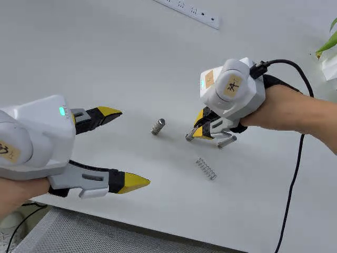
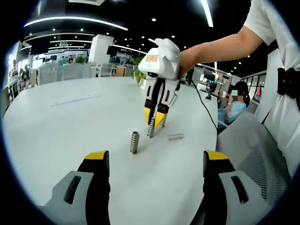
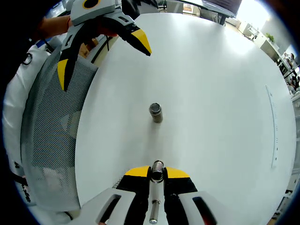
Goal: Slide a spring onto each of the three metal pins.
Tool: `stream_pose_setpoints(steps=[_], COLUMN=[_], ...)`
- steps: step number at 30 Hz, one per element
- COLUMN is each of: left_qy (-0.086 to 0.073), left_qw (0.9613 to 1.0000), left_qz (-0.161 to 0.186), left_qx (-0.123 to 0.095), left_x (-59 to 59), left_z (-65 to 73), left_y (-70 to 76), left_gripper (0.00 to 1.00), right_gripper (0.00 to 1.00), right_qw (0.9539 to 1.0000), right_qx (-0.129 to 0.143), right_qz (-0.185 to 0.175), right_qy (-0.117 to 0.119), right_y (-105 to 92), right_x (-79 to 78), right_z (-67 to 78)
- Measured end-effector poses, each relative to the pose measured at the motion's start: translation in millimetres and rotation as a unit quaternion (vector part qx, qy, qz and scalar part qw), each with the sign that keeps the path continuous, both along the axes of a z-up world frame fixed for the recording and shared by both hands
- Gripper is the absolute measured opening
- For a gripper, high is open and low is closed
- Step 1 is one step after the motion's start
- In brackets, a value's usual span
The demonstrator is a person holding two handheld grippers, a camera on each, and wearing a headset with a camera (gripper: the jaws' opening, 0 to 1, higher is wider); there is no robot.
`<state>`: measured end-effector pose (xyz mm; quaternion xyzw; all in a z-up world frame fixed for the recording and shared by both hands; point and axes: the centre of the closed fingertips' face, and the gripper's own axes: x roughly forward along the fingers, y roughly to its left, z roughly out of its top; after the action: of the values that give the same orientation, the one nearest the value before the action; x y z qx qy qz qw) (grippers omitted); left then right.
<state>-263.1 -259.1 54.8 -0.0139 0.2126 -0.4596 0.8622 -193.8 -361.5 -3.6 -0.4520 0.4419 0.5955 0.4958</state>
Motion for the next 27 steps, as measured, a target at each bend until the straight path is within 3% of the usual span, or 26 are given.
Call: stream_pose_setpoints(steps=[14,27], left_qy=[0.002,0.000], left_qw=[1.0000,1.0000], left_qz=[-0.001,-0.005], left_qx=[0.000,0.004], left_x=[0.5,-1.0], left_z=[-0.9,0.2], left_y=[-0.3,-1.7], left_gripper=[0.80,0.80], right_gripper=[0.08,0.12], right_qw=[1.0000,0.9999], right_qx=[0.002,0.010], right_qz=[-0.002,-0.009], right_qy=[0.001,0.000], right_y=[0.9,2.1], right_x=[-1.4,-2.9], right_z=[-7.4,-5.7])
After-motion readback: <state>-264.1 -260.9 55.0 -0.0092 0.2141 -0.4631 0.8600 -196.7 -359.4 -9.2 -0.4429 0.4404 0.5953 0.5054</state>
